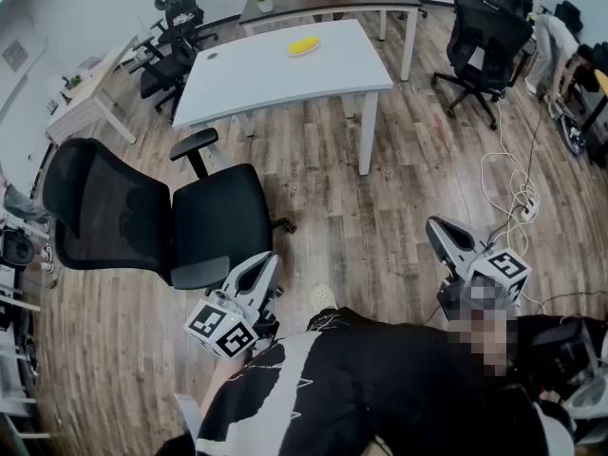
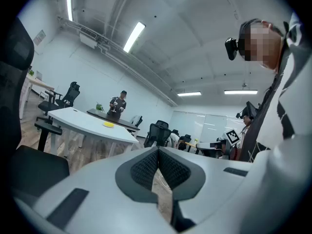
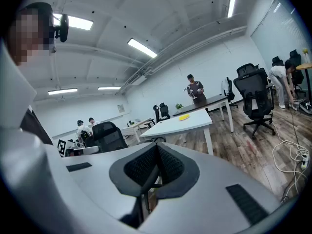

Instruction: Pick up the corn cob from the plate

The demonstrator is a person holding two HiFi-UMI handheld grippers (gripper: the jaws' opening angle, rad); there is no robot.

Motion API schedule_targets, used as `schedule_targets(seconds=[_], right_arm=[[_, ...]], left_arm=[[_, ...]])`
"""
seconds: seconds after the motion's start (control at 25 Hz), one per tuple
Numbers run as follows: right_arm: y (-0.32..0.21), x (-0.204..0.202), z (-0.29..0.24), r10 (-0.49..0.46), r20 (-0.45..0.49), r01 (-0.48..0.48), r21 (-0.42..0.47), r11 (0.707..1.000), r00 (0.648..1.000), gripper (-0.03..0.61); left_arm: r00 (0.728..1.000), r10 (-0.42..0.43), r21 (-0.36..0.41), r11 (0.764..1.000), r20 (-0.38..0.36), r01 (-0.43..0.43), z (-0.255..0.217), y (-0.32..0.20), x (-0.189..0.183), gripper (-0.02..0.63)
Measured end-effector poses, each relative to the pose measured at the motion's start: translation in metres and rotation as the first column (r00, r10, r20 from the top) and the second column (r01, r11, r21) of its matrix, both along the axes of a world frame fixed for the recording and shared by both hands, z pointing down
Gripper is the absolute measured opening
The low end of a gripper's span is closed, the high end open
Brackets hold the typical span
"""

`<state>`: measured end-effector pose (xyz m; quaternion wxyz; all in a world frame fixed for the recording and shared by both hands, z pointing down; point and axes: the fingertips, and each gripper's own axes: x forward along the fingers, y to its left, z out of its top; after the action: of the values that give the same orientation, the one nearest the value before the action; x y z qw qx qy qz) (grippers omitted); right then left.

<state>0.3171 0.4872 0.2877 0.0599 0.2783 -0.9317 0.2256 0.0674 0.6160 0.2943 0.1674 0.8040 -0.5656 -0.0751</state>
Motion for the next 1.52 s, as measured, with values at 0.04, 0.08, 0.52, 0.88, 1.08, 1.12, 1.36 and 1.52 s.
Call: schedule_targets(seconds=[0.04,0.08,0.52,0.88,1.08,1.12,1.36,1.52], right_arm=[[0.0,-0.002,0.0,-0.003,0.0,0.003,0.0,1.0,1.0,0.014],[-0.001,-0.004,-0.001,-0.006,0.0,0.006,0.001,1.0,1.0,0.015],[-0.026,-0.022,0.014,-0.012,-0.034,0.01,-0.057,0.998,0.999,0.015],[-0.09,-0.076,0.029,0.015,-0.051,-0.021,-0.12,0.993,0.999,0.015],[-0.139,-0.132,0.006,0.009,0.028,-0.006,-0.095,0.995,1.0,0.015],[-0.145,-0.142,0.007,0.008,0.025,-0.006,-0.094,0.996,1.0,0.015],[-0.171,-0.182,0.025,0.065,-0.063,-0.072,-0.107,0.992,0.996,0.015],[-0.184,-0.195,0.026,0.076,-0.035,-0.081,-0.148,0.986,0.996,0.015]], left_arm=[[1.0,-0.001,0.001,1.0,0.001,0.001,0.0,-0.001,-0.001,0.014],[1.0,-0.003,0.001,1.0,0.002,0.003,-0.001,-0.001,-0.003,0.012],[0.999,-0.007,0.024,1.0,-0.037,0.008,0.002,-0.022,-0.022,0.012],[0.995,0.065,0.162,0.985,-0.078,-0.052,-0.007,-0.066,-0.068,0.012],[0.984,0.141,0.201,0.973,-0.109,-0.117,-0.023,-0.114,-0.112,0.012],[0.984,0.132,0.206,0.973,-0.121,-0.106,-0.023,-0.122,-0.123,0.012],[0.988,0.128,0.203,0.973,-0.089,-0.107,-0.015,-0.162,-0.163,0.012],[0.998,0.058,0.177,0.983,-0.034,-0.051,-0.013,-0.187,-0.18,0.012]])
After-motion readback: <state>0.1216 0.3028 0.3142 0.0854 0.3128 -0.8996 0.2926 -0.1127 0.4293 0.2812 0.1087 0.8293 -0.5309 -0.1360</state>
